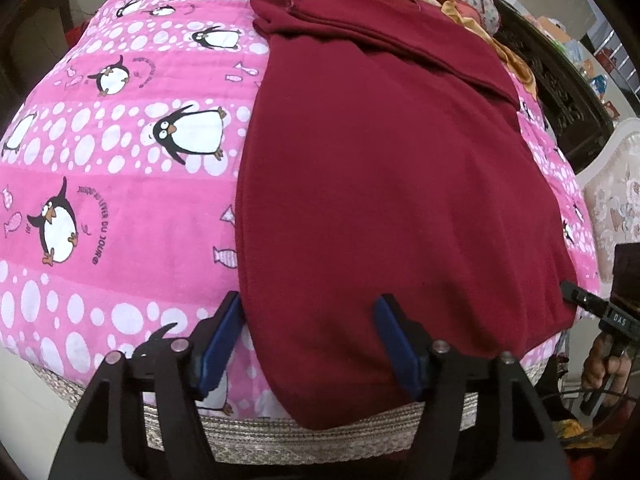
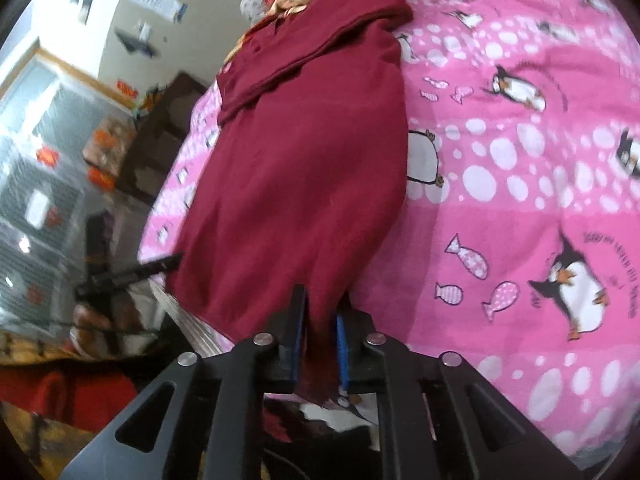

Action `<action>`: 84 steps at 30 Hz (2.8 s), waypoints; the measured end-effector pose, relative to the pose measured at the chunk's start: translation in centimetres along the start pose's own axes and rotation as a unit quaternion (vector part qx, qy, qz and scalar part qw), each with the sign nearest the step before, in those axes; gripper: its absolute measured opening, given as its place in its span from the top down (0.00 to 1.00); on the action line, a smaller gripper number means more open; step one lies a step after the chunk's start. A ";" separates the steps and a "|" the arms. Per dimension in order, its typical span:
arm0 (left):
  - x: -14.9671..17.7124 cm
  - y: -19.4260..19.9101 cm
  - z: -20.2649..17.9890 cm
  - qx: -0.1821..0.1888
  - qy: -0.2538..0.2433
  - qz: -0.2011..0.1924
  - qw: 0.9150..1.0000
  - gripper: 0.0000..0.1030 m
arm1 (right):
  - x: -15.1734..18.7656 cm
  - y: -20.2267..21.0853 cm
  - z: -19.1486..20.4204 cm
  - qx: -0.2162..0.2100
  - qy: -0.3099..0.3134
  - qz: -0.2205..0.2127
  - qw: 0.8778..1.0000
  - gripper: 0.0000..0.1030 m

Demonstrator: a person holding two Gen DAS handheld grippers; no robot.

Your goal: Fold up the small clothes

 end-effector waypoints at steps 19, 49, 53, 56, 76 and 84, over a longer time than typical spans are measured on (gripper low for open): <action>-7.2 9.3 2.1 0.116 0.045 -0.146 0.981 0.86 | -8.1 6.1 7.7 -0.074 0.075 -0.144 0.984 0.74; -31.9 -4.6 2.1 0.042 0.055 -0.155 0.986 0.80 | -33.4 -7.9 -1.4 0.060 -0.050 -0.142 0.987 0.67; -32.6 -5.0 3.5 0.082 0.085 -0.141 0.983 0.66 | -33.5 -6.8 -1.6 0.034 -0.056 -0.149 0.987 0.62; -32.7 -3.0 3.7 0.078 0.082 -0.178 0.977 0.28 | -33.1 -5.1 -1.1 0.036 -0.045 -0.179 0.982 0.50; -34.2 -7.8 4.0 -0.008 0.093 -0.157 0.983 0.20 | -37.0 -12.1 0.9 0.152 0.014 -0.157 0.976 0.53; -35.3 -9.9 5.8 -0.022 0.119 -0.133 0.984 0.17 | -37.1 -13.2 0.2 0.171 0.024 -0.143 0.975 0.56</action>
Point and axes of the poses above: each gripper's, at about its wrist camera, not at the fingertips, and y roughly against the way its jaws point, z to its left, x to its underside, the point moved 1 cm from there along -y, roughly the way its jaws point, and after that the axes turned 4 degrees about -z, right-handed, at the moved point
